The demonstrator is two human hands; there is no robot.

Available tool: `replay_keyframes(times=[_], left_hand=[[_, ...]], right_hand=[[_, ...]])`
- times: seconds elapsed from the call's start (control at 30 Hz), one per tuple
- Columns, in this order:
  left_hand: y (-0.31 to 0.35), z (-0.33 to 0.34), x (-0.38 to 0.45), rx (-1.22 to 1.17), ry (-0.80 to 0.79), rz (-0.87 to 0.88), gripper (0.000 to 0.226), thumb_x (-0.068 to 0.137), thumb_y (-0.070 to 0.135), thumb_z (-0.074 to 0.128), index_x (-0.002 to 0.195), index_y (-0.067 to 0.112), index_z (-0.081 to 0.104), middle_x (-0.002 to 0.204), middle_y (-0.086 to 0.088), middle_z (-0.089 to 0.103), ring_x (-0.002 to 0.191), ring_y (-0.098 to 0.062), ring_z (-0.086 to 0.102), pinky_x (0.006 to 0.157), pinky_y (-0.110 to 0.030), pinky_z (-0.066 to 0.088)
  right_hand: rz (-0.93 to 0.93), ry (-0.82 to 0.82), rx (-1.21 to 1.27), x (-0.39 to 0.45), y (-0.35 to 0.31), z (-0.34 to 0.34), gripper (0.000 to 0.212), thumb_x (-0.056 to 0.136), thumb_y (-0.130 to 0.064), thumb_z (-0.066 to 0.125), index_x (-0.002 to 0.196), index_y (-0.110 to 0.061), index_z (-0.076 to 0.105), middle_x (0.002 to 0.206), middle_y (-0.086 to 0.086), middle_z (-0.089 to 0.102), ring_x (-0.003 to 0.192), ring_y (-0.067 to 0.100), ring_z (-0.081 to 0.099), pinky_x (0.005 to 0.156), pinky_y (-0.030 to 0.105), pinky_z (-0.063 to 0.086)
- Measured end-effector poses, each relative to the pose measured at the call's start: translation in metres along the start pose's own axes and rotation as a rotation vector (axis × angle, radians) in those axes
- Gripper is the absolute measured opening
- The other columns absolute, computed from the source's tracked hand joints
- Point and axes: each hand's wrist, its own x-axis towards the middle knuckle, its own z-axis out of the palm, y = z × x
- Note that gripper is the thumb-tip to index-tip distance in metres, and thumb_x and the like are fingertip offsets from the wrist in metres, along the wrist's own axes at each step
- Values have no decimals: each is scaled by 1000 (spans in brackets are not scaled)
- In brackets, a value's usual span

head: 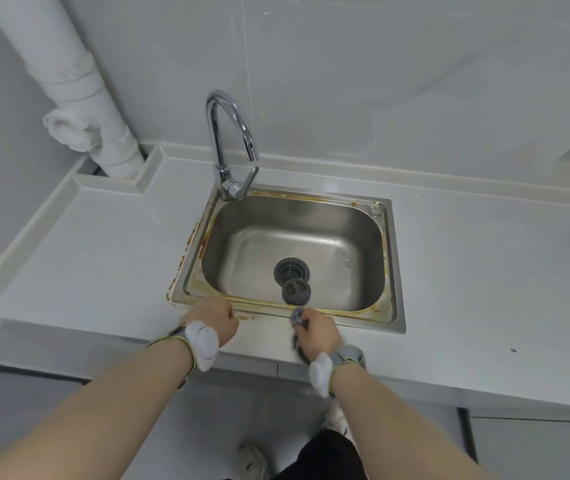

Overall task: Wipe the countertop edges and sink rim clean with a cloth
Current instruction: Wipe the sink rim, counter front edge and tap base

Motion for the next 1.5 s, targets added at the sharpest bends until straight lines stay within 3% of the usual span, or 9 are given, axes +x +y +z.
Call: replay_keyframes(times=[0.1, 0.27, 0.43, 0.53, 0.73, 0.87, 1.1, 1.23, 1.5], left_hand=[[23, 8, -9, -54, -59, 27, 24, 92, 21, 44, 72, 14, 53, 77, -5, 56, 73, -22, 53, 65, -27, 42], [43, 25, -20, -26, -146, 43, 25, 94, 23, 42, 92, 10, 64, 103, -9, 68, 93, -25, 64, 81, -30, 50], [71, 21, -19, -94, -111, 49, 28, 94, 20, 43, 99, 7, 67, 99, -8, 68, 97, -26, 65, 78, -28, 48], [81, 17, -13, -154, -76, 35, 25, 93, 22, 46, 99, 9, 67, 99, -7, 68, 93, -25, 64, 75, -27, 48], [90, 20, -5, -208, -61, -32, 16, 92, 24, 49, 89, 14, 61, 86, -3, 63, 79, -20, 58, 65, -25, 44], [92, 23, -3, -242, -39, -78, 18, 92, 24, 49, 90, 13, 64, 86, -4, 64, 81, -22, 60, 71, -25, 49], [86, 12, 1, -272, 72, -139, 21, 91, 26, 52, 94, 14, 69, 94, -6, 69, 86, -25, 62, 73, -27, 49], [86, 3, 0, -279, 94, -168, 17, 93, 27, 52, 93, 17, 66, 91, -2, 67, 84, -21, 62, 69, -27, 45], [116, -8, 15, -220, 65, -104, 19, 93, 25, 52, 96, 15, 68, 96, -4, 68, 85, -21, 62, 74, -27, 50]], right_hand=[[111, 80, -5, -15, 55, -38, 14, 90, -36, 54, 84, -23, 55, 87, 4, 69, 88, 29, 64, 74, 28, 48], [259, 162, -13, -33, 112, -92, 15, 90, -32, 60, 91, -17, 60, 89, 9, 65, 86, 31, 60, 71, 28, 45], [299, 85, -73, -25, 122, -106, 11, 82, -27, 64, 79, -22, 56, 85, 6, 66, 79, 29, 62, 68, 30, 52], [225, 89, -139, -30, 121, -102, 9, 86, -28, 59, 82, -23, 52, 89, 5, 67, 84, 28, 61, 65, 26, 42], [66, -57, -164, -29, 92, -74, 17, 85, -33, 58, 75, -29, 45, 89, -3, 64, 86, 21, 61, 70, 26, 43], [-45, -151, -181, -7, 53, -55, 11, 88, -34, 52, 81, -28, 46, 98, 4, 66, 92, 26, 62, 70, 28, 41], [-233, -286, -229, 17, 0, -42, 10, 87, -15, 51, 84, -25, 51, 104, 9, 65, 94, 29, 61, 68, 24, 38], [-308, -276, -315, 12, 20, -57, 14, 91, -25, 47, 98, -20, 58, 107, 9, 64, 99, 30, 60, 76, 29, 45], [-247, -95, -393, -15, 129, -122, 21, 86, -38, 41, 97, -27, 55, 94, -6, 65, 86, 18, 62, 68, 28, 45]])
